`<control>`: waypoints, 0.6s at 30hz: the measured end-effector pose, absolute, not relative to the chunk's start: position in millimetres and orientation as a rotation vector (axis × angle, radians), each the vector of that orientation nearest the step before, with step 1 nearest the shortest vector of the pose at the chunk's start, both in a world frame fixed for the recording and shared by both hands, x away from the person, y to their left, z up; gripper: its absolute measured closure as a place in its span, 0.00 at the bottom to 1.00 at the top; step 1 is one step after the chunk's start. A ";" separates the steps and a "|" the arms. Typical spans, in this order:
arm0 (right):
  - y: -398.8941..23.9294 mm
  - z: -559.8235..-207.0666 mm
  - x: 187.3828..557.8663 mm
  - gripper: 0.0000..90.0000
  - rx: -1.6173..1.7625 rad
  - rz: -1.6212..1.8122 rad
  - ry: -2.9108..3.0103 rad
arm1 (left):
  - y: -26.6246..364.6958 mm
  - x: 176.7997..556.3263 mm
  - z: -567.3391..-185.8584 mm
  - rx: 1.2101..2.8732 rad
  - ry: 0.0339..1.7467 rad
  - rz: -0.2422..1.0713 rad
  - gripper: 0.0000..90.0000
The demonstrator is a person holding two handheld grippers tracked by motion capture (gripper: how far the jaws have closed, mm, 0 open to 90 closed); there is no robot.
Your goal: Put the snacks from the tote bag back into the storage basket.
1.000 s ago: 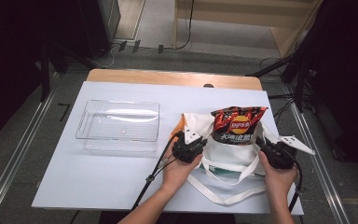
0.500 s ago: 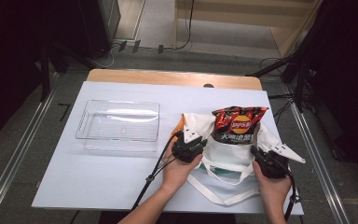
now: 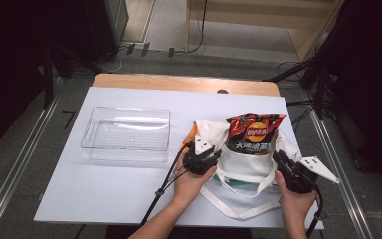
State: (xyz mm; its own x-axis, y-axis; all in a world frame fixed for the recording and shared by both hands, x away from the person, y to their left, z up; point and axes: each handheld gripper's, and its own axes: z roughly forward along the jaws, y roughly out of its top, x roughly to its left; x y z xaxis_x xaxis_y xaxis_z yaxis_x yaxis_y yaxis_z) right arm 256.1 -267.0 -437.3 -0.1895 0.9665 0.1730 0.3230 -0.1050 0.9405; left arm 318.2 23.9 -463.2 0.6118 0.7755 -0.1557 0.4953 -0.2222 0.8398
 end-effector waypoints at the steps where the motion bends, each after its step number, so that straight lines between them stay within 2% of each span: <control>1: -266.1 -431.3 250.6 0.82 1.392 1.334 1.489 | 23.9 318.0 -463.3 1.884 1.016 0.371 0.76; 3: -263.9 -421.5 245.0 0.77 1.331 1.391 1.450 | 23.6 317.8 -463.7 1.880 1.019 0.371 0.76; 7: -258.9 -418.1 258.8 0.61 1.339 1.493 1.575 | 23.2 317.6 -463.7 1.883 1.019 0.378 0.76; 10: -251.9 -424.6 272.0 0.39 1.392 1.485 1.636 | 22.8 317.1 -463.9 1.879 1.020 0.383 0.76; 12: -248.5 -429.3 280.1 0.32 1.425 1.486 1.658 | 22.5 316.8 -464.0 1.880 1.020 0.386 0.76; 14: -246.2 -432.9 286.7 0.34 1.444 1.509 1.660 | 22.4 316.8 -464.0 1.881 1.020 0.389 0.76; 18: -239.3 -436.7 290.6 0.62 1.408 1.491 1.690 | 22.7 316.5 -463.9 1.879 1.019 0.383 0.76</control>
State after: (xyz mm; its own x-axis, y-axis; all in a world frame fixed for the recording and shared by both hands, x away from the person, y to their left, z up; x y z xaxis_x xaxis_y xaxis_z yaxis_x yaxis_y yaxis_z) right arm 290.6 -239.3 -436.7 -0.3555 0.8966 0.2642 0.3738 -0.1227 0.9193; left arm 316.5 22.7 -463.9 0.6066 0.7811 -0.1480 0.4903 -0.2209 0.8431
